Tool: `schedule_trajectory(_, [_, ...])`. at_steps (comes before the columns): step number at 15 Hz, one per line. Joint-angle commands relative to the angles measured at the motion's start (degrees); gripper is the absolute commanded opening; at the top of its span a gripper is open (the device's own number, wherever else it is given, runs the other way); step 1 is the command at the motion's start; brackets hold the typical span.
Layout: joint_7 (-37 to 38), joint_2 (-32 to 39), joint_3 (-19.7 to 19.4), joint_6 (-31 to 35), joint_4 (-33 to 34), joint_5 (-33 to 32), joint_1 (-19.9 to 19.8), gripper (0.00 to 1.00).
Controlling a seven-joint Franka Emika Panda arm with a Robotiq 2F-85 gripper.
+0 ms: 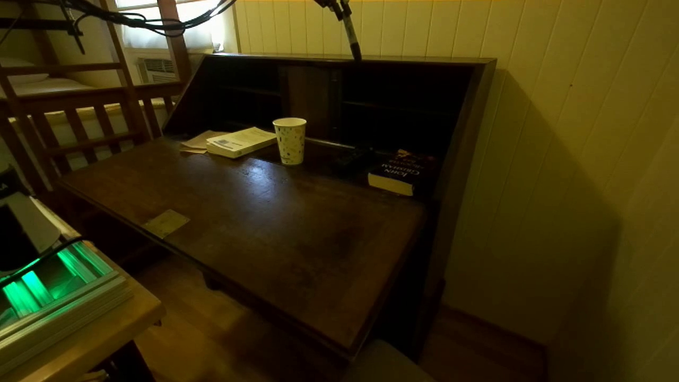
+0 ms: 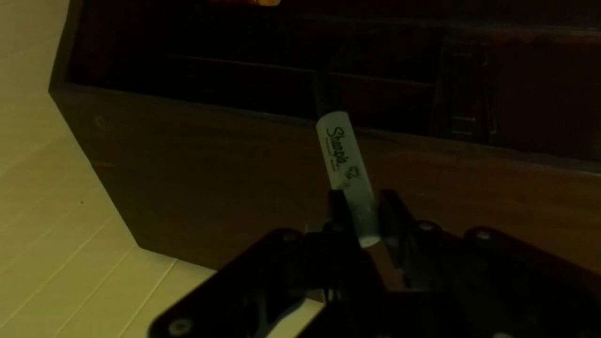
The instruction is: Pick up the cup, place it in between the books, remove the marker from the cup and place it on top of the cabinet
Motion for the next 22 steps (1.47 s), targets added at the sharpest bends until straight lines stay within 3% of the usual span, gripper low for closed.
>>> schedule_trajectory(1, [-3.9, 2.9, -0.1, -0.6, 4.4, -5.2, 0.8, 0.06])
schedule_trajectory(13, [-9.2, 10.5, -1.0, 4.0, 10.2, -20.9, 2.3, 0.06])
schedule_trajectory(22, [-8.6, 14.7, -0.9, 10.2, 12.7, -21.7, 2.2, 0.06])
